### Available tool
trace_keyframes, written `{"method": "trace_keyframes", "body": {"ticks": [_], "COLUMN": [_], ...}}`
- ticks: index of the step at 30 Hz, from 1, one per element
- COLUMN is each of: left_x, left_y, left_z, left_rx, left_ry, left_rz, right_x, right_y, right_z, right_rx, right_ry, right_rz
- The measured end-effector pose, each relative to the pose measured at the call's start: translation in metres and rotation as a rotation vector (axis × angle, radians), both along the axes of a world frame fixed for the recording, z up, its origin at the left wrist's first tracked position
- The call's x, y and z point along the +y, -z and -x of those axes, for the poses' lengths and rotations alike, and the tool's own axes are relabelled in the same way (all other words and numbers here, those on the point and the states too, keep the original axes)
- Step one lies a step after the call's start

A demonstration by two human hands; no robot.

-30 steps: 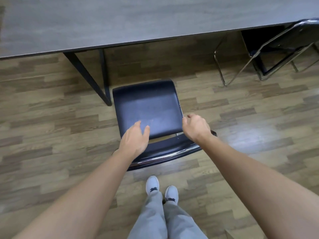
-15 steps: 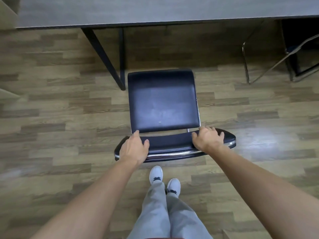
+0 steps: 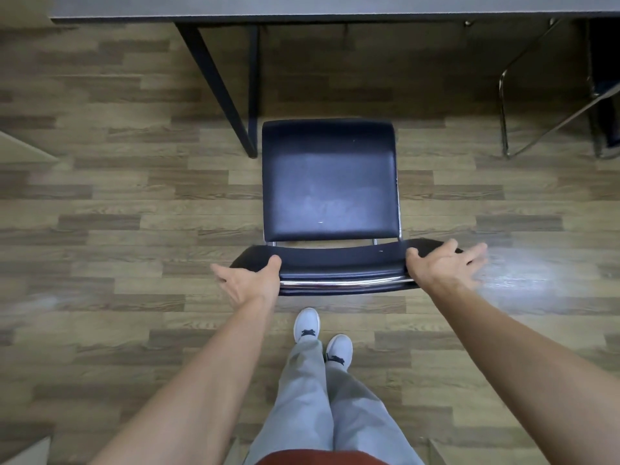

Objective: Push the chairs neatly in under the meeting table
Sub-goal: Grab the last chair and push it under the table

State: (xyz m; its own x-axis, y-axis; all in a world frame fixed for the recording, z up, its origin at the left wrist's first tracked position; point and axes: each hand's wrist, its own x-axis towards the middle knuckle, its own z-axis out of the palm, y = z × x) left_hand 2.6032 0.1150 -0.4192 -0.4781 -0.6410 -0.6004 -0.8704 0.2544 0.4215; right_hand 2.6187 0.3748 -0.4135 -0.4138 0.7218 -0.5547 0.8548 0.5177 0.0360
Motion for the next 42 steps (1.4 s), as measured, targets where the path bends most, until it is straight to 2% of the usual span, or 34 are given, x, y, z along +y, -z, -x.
{"method": "trace_keyframes", "body": {"ticks": [5, 9, 12, 16, 30, 42], "left_x": [0.014, 0.012, 0.005, -0.001, -0.009, -0.014], "left_y": [0.003, 0.011, 0.015, 0.018, 0.028, 0.033], "left_z": [-0.004, -0.005, -0.004, -0.005, 0.005, 0.041], "left_rx": [-0.006, -0.004, -0.004, -0.013, 0.005, 0.033], "left_ry": [-0.498, -0.589, -0.596, -0.536, -0.462, -0.451], "left_rz": [-0.268, -0.488, -0.593, -0.593, -0.546, -0.612], "right_x": [-0.007, -0.018, -0.019, -0.017, -0.022, -0.019], "right_y": [0.005, 0.007, 0.005, 0.006, 0.015, 0.019], "right_z": [-0.005, -0.005, -0.003, -0.003, 0.002, 0.034], "right_rx": [0.243, 0.468, 0.483, 0.51, 0.603, 0.623], "right_ry": [0.43, 0.97, 1.147, 1.165, 1.081, 1.061], "right_rz": [0.139, 0.32, 0.474, 0.537, 0.483, 0.477]}}
